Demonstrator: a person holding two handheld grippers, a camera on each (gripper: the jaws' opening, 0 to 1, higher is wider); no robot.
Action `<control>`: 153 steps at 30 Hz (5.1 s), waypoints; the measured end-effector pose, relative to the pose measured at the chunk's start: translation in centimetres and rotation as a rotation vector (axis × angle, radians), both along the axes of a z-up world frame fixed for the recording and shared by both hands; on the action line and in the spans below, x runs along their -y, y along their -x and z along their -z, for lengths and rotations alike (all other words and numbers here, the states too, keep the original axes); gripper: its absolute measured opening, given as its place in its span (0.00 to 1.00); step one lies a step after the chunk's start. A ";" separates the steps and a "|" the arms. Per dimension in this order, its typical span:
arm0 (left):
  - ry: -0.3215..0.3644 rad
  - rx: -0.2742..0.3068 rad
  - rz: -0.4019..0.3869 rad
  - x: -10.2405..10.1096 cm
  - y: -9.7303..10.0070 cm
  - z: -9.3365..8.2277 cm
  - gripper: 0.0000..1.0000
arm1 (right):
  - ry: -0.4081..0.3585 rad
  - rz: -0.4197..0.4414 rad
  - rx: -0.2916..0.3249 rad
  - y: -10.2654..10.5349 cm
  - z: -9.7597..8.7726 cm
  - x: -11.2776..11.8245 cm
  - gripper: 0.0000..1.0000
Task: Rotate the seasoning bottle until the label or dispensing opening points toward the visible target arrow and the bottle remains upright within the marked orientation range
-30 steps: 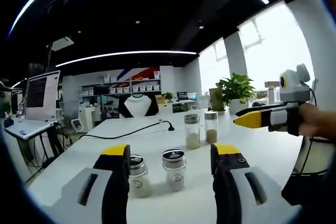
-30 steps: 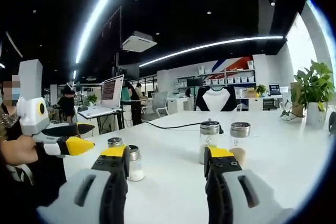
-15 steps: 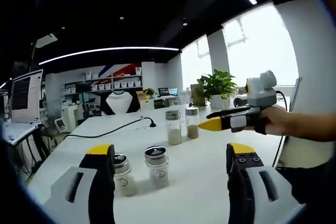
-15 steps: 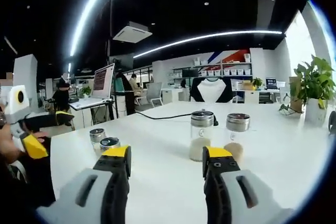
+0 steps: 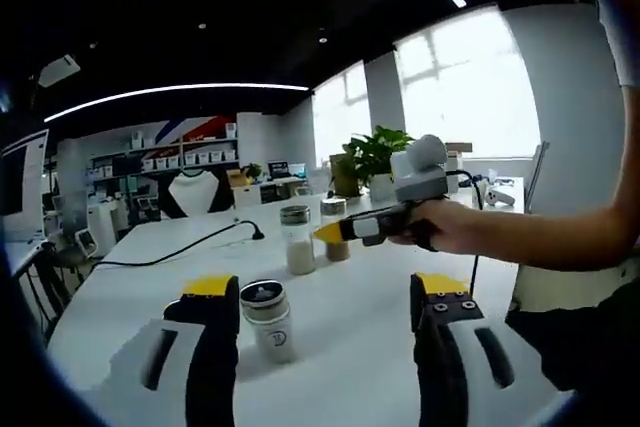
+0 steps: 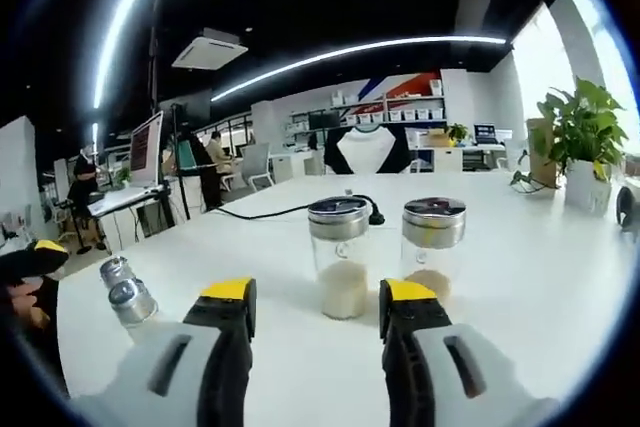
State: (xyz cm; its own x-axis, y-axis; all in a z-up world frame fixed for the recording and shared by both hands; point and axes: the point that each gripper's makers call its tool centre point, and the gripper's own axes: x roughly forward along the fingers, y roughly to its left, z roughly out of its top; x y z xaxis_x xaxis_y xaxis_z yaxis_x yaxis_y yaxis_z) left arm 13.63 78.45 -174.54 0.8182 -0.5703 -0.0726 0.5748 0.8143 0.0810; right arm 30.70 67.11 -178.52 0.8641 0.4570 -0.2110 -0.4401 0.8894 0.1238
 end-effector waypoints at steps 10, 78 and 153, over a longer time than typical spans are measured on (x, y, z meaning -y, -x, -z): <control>0.015 -0.007 0.002 -0.1 -0.9 0.0 0.81 | 0.101 -0.003 -0.037 -3.7 1.3 -1.3 0.48; 0.070 -0.066 0.042 0.9 -0.9 0.8 0.76 | -0.084 -0.036 0.132 5.5 -4.6 -1.1 0.34; 0.004 0.019 0.043 10.2 1.6 -2.2 0.43 | -0.022 -0.196 0.242 19.7 -9.6 -3.2 0.36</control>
State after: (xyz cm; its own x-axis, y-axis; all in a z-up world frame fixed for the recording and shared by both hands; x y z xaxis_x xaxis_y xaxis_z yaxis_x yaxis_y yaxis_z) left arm 12.02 68.25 -172.30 0.7942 -0.6051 -0.0554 0.6076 0.7892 0.0892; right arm 11.03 70.34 -168.89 0.7831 0.6219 0.0016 -0.6219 0.7830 0.0130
